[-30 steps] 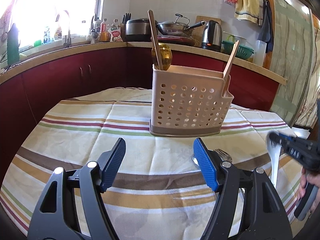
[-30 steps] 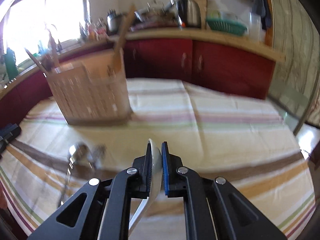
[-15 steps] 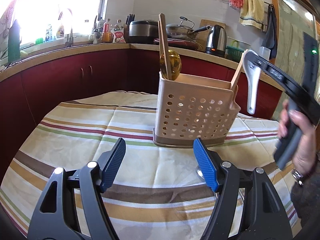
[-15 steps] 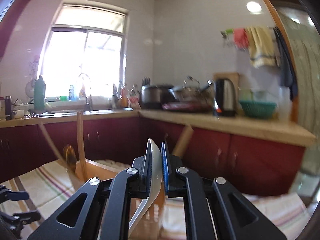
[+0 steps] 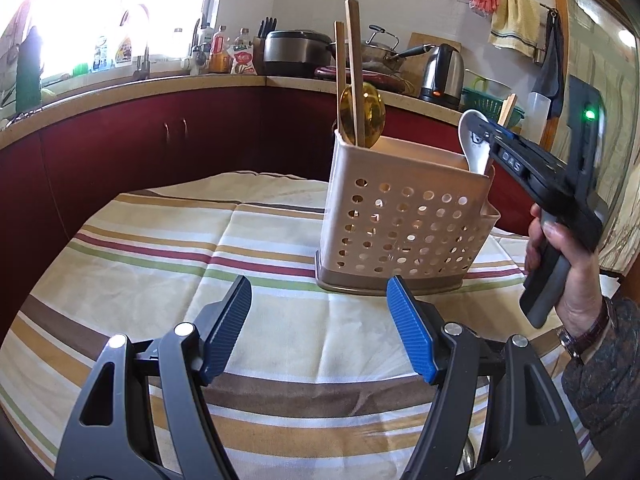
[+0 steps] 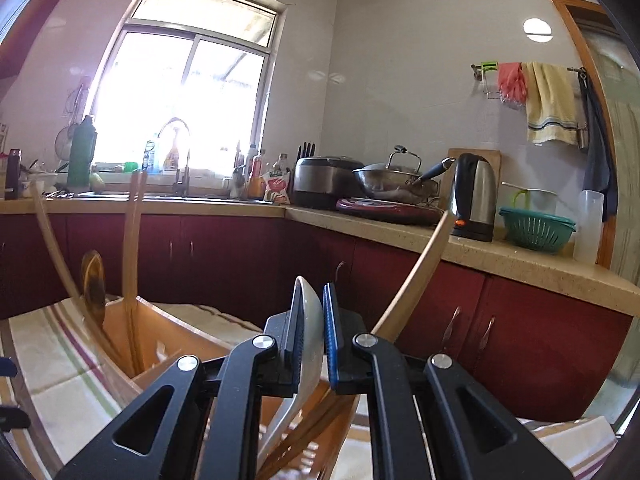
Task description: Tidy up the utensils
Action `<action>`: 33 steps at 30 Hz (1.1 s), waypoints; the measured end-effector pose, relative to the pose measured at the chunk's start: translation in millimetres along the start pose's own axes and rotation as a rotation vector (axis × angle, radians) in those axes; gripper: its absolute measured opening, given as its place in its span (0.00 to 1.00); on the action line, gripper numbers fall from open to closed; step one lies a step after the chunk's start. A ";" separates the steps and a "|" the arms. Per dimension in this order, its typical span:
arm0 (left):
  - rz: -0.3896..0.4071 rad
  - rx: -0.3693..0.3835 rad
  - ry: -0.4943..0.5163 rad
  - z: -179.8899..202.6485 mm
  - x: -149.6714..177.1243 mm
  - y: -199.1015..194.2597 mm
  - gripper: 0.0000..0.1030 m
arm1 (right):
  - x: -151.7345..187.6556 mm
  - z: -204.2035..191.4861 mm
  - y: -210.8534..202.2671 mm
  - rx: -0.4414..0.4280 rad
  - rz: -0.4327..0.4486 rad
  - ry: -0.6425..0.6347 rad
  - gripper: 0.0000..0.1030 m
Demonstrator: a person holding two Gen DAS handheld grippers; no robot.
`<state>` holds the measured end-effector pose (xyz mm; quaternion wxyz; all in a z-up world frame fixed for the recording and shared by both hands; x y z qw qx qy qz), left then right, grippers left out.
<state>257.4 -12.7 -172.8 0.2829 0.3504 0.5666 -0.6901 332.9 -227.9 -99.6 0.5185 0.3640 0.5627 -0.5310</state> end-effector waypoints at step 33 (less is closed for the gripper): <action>-0.163 0.008 0.000 14.6 47.5 11.8 0.67 | 150.9 -46.1 -52.7 -0.058 -0.663 0.181 0.46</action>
Point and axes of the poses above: each gripper's, at about its wrist camera, not at the fingertips, and y roughly the way its jaws point, z to its right, x to its underside, the point moved 8 cm from there along y, roughly the way its jaws point, and after that the axes turned 4 degrees about -z, right-handed, at the moved point
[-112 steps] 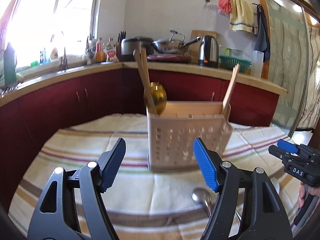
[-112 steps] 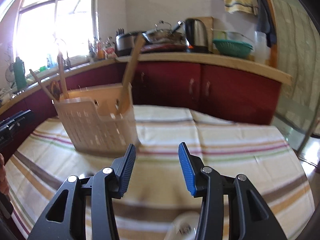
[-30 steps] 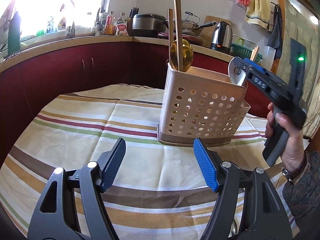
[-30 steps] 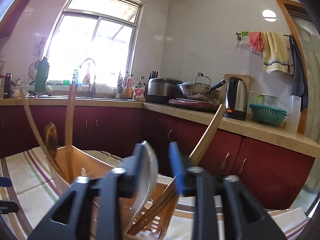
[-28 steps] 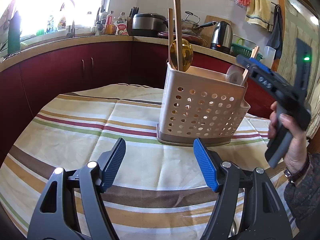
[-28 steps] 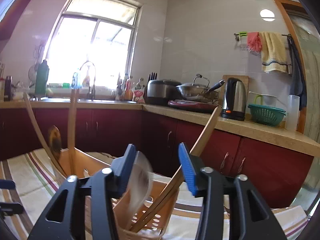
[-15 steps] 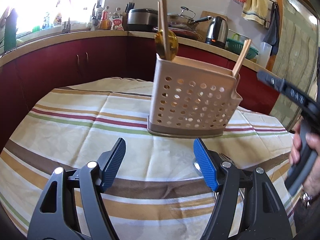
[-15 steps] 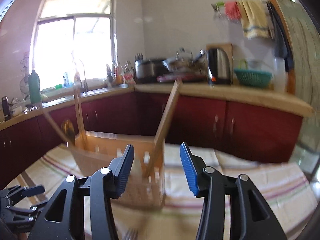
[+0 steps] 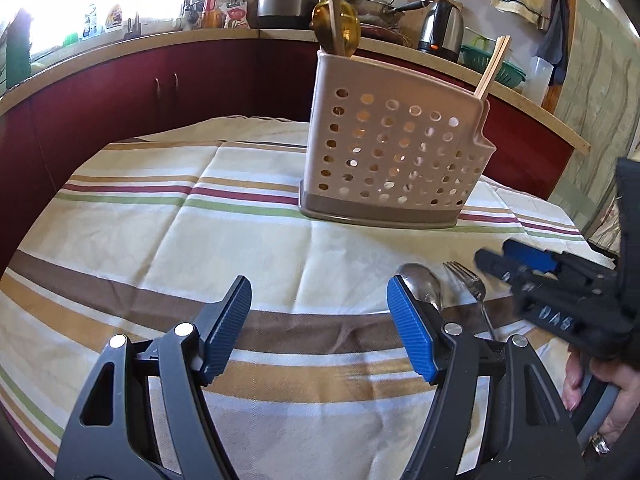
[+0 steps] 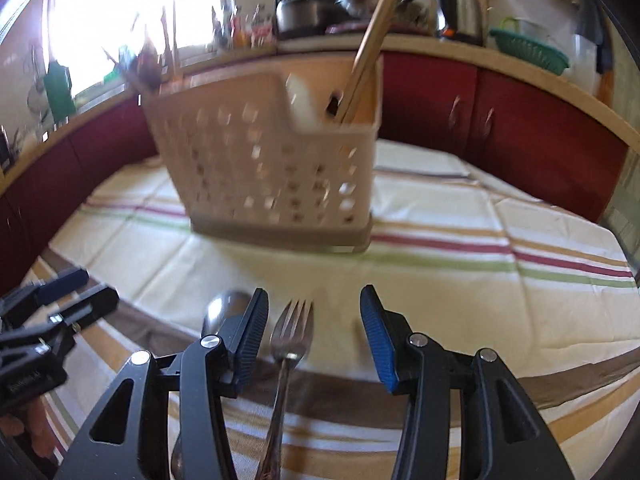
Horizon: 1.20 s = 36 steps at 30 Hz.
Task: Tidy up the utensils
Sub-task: 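Lower right tool onto the steel fork and close on its handle, then lower left tool onto the steel spoon and close on its neck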
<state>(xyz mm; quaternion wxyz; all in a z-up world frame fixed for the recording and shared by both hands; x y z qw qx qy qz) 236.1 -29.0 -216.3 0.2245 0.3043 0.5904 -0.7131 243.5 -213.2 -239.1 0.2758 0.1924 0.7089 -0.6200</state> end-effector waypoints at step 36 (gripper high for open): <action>-0.175 0.013 0.105 89.7 10.0 63.0 0.57 | 25.5 72.4 -26.3 -0.031 -0.030 0.095 0.26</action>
Point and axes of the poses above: each gripper's, at about its wrist camera, not at the fingertips, and y roughly the way its jaws point, z to its right, x to its underside, the point moved 8 cm from there along y, roughly the way its jaws point, and after that the axes turned 4 degrees about -z, right-handed, at the moved point
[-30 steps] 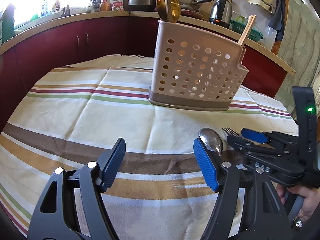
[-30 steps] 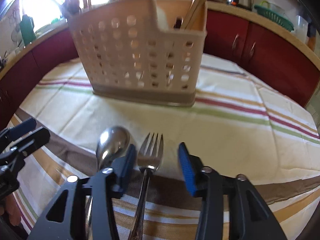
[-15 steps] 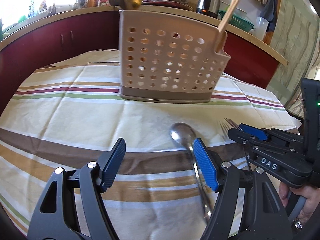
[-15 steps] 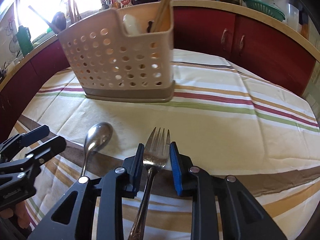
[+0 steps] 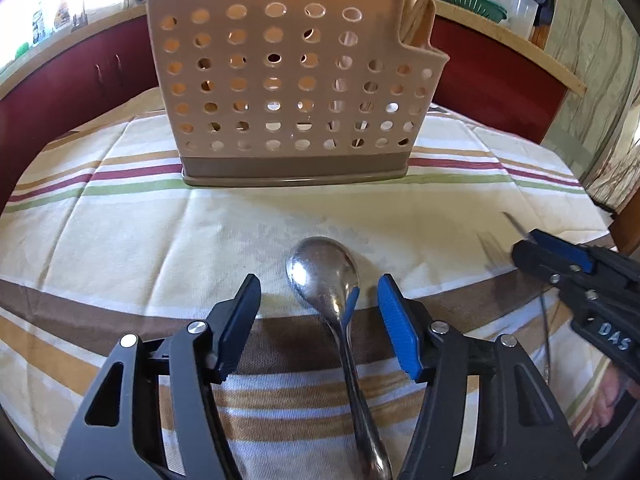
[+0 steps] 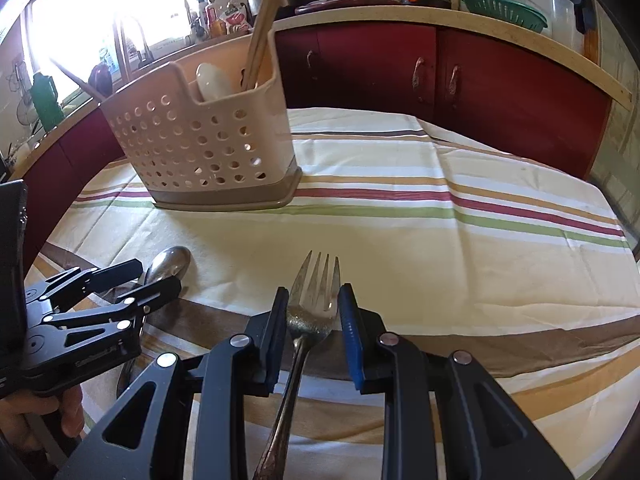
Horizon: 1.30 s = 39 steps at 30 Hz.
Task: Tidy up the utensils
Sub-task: 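Lower left tool onto the steel spoon and close on its neck, then lift the held steel spoon and fork and carry them over the caddy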
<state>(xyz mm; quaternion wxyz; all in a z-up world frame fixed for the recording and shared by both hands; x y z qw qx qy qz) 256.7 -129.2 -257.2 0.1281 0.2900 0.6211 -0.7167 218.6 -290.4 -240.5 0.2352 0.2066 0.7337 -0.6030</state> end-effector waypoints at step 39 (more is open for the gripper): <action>0.473 0.028 0.010 -30.7 -33.1 -156.1 0.01 | -50.7 -54.1 -106.1 -0.032 0.424 -0.052 0.22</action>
Point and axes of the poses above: each gripper's, at about its wrist camera, not at the fingertips, and y roughly the way its jaws point, z to its right, x to its underside, the point moved 8 cm from there along y, roughly the way its jaws point, and after that the axes turned 4 degrees about -z, right-handed, at the moved point
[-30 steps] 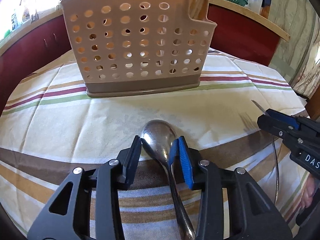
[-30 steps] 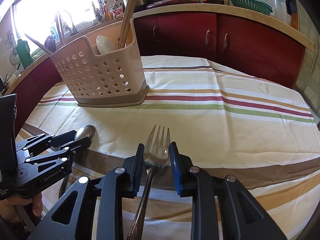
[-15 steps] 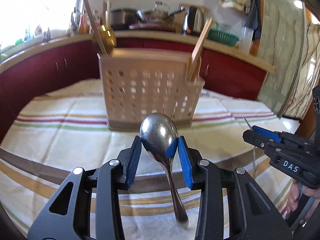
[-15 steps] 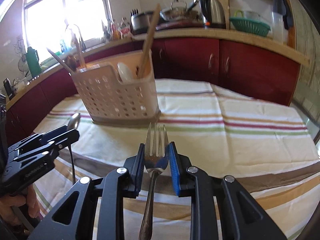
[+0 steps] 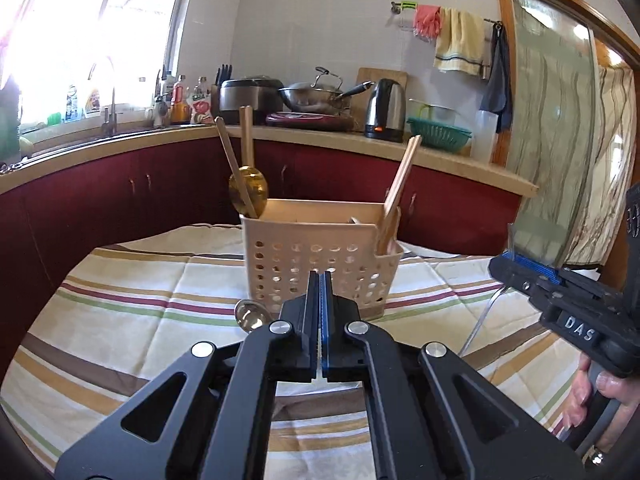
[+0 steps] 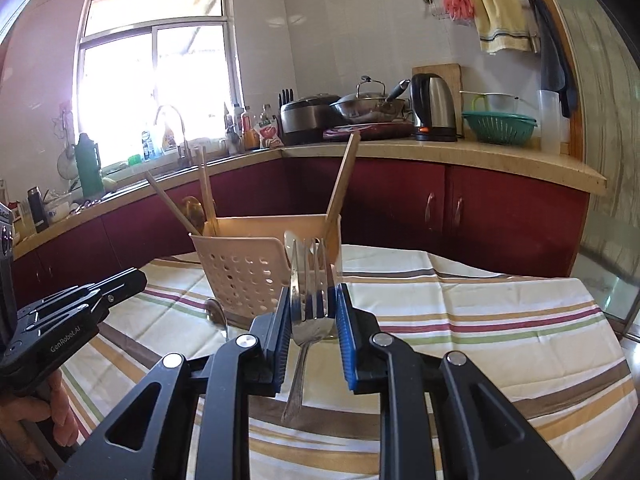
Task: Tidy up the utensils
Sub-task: 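Lift the held steel spoon and fork and carry them over the caddy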
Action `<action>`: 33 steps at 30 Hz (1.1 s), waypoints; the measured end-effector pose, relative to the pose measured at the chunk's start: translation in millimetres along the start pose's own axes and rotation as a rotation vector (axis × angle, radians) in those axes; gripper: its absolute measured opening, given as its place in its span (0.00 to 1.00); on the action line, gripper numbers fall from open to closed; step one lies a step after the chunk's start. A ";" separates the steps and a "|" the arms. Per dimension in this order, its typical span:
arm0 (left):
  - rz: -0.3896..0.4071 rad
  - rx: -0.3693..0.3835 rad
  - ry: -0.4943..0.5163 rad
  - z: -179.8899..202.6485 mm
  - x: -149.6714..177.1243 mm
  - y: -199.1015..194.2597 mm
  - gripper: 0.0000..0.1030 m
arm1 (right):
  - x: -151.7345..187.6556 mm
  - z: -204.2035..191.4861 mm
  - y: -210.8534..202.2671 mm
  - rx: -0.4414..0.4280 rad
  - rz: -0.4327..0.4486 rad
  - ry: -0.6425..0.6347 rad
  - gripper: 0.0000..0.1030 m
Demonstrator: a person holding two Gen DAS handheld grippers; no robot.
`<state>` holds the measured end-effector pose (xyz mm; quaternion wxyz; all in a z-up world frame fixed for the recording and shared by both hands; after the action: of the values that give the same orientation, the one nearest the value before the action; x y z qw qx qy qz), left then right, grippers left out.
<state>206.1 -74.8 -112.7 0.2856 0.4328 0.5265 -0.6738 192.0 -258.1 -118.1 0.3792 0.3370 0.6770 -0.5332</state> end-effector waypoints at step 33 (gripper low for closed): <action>-0.365 -0.109 -0.488 -113.7 85.2 122.1 0.18 | 24.6 13.1 39.0 -0.047 -0.106 0.008 0.19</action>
<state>301.5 5.5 -252.5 0.3004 0.1405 0.5468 -0.7688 215.6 -261.7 -159.7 0.3555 0.2940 0.7078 -0.5350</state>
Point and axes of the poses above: each gripper's, at about its wrist camera, not at the fingertips, and y roughly the way its jaws point, z to its right, x to its underside, the point moved 8 cm from there along y, roughly the way its jaws point, and after that the axes turned 4 degrees about -z, right-handed, at the moved point
